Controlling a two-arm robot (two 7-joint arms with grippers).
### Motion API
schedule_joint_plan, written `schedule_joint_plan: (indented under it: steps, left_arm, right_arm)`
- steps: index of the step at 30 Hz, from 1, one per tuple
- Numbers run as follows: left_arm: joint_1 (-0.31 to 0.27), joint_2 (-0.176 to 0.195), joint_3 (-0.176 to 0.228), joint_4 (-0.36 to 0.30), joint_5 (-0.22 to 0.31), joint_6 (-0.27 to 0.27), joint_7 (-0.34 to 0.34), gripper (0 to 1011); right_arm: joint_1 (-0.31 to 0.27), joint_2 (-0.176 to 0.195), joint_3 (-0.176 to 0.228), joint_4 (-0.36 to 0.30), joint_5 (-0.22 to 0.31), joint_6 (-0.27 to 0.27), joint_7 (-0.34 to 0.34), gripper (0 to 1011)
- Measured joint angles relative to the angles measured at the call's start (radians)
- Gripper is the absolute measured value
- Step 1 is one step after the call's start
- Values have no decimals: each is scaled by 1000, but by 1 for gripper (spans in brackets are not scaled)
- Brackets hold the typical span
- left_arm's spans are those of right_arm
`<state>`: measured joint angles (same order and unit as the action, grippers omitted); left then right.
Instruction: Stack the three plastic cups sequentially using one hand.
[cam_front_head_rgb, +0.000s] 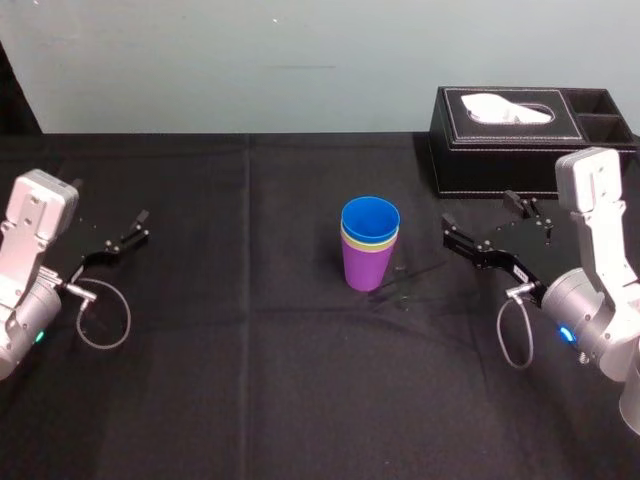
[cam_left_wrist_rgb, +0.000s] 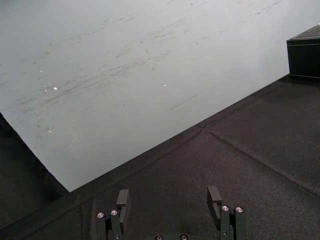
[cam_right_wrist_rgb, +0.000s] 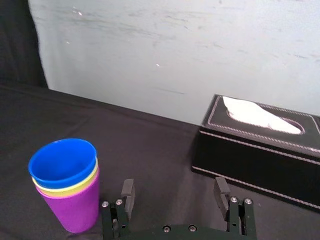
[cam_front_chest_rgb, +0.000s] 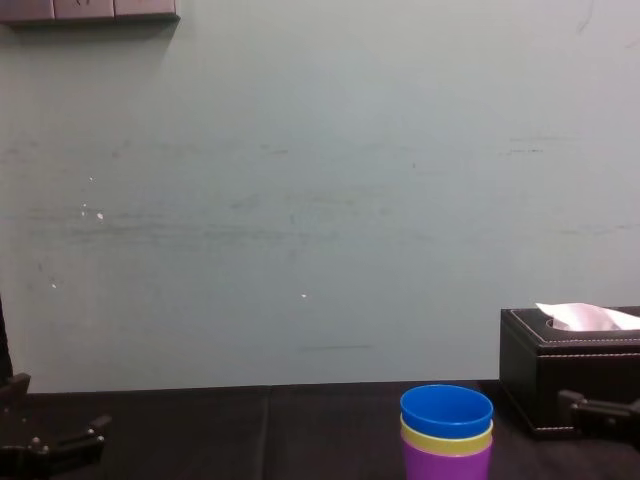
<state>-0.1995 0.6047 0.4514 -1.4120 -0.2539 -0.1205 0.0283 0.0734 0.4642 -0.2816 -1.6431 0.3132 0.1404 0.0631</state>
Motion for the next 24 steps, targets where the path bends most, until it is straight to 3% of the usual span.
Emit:
schedule_joint_plan:
  steps: [6,24]
  left_arm:
    - [0,0,0,0,0,0,0,1011]
    - [0,0,0,0,0,0,0,1011]
  right_arm:
    - [5,-8,-5,24,-18,6,19,1004]
    - [0,-9,-3,16,-18,6,8,1004]
